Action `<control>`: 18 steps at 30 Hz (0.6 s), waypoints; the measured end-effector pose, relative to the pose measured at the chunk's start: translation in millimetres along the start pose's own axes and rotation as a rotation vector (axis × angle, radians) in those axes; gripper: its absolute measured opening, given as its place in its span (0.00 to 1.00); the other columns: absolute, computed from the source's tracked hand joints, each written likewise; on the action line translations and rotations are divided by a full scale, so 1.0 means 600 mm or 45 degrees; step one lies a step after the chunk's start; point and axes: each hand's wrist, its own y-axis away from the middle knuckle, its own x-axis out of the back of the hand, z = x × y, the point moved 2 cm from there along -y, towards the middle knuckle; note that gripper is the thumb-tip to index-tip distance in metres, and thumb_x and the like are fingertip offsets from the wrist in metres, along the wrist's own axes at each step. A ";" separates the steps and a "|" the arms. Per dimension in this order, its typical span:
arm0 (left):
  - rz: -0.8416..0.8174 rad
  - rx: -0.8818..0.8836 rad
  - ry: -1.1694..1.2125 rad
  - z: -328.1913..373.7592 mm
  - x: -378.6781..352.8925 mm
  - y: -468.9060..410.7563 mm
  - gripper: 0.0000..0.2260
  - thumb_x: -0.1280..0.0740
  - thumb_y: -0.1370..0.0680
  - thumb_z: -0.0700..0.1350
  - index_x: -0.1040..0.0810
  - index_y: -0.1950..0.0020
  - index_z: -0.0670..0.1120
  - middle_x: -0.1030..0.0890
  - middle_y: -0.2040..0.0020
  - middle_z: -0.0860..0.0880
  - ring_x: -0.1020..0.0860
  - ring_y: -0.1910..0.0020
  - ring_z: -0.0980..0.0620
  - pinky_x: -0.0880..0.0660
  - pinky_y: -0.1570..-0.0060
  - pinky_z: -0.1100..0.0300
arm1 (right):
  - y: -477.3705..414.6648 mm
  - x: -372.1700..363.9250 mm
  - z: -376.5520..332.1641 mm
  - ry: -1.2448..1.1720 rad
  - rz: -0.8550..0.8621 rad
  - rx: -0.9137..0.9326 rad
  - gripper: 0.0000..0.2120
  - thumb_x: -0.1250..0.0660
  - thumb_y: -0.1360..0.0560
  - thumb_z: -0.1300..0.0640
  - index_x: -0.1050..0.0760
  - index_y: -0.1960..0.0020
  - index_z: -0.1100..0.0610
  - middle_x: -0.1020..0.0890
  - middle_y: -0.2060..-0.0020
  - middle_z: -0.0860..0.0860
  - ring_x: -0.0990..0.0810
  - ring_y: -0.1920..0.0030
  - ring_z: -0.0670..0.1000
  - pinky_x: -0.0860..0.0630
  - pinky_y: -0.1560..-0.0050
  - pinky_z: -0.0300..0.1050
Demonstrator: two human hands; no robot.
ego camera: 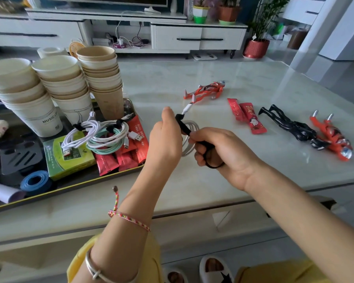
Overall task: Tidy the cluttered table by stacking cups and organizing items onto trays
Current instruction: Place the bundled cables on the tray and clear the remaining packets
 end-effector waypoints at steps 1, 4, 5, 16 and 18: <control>0.008 -0.003 -0.018 -0.003 0.001 -0.002 0.19 0.55 0.26 0.54 0.35 0.61 0.40 0.31 0.68 0.46 0.34 0.64 0.44 0.39 0.65 0.53 | 0.001 0.000 -0.001 -0.014 -0.006 0.005 0.15 0.36 0.27 0.60 0.23 0.71 0.53 0.30 0.77 0.48 0.29 0.76 0.49 0.36 0.68 0.44; 0.008 0.041 0.003 -0.008 0.001 -0.005 0.26 0.54 0.20 0.55 0.29 0.68 0.42 0.30 0.72 0.49 0.32 0.71 0.49 0.38 0.70 0.55 | 0.003 0.004 -0.016 -0.196 -0.022 0.113 0.08 0.37 0.25 0.63 0.21 0.60 0.57 0.30 0.77 0.48 0.31 0.76 0.47 0.35 0.71 0.39; -0.018 0.045 -0.025 -0.008 -0.001 -0.004 0.27 0.55 0.20 0.56 0.26 0.66 0.42 0.30 0.72 0.49 0.32 0.71 0.50 0.38 0.70 0.56 | 0.003 0.008 -0.023 -0.280 -0.030 0.150 0.07 0.38 0.25 0.64 0.21 0.55 0.58 0.30 0.77 0.47 0.32 0.76 0.45 0.34 0.72 0.37; -0.014 0.016 -0.051 -0.007 -0.006 -0.001 0.27 0.56 0.20 0.57 0.28 0.67 0.44 0.28 0.71 0.49 0.30 0.70 0.51 0.38 0.69 0.58 | 0.011 -0.012 -0.005 -0.683 -0.211 -0.155 0.09 0.41 0.24 0.60 0.22 0.53 0.56 0.33 0.77 0.46 0.34 0.77 0.43 0.36 0.75 0.33; 0.010 -0.017 -0.071 -0.005 -0.003 -0.004 0.22 0.53 0.19 0.52 0.30 0.65 0.41 0.30 0.71 0.48 0.33 0.69 0.49 0.38 0.69 0.56 | 0.015 -0.011 0.000 -0.640 -0.199 -0.182 0.08 0.41 0.23 0.60 0.23 0.52 0.57 0.34 0.77 0.46 0.35 0.77 0.44 0.36 0.75 0.34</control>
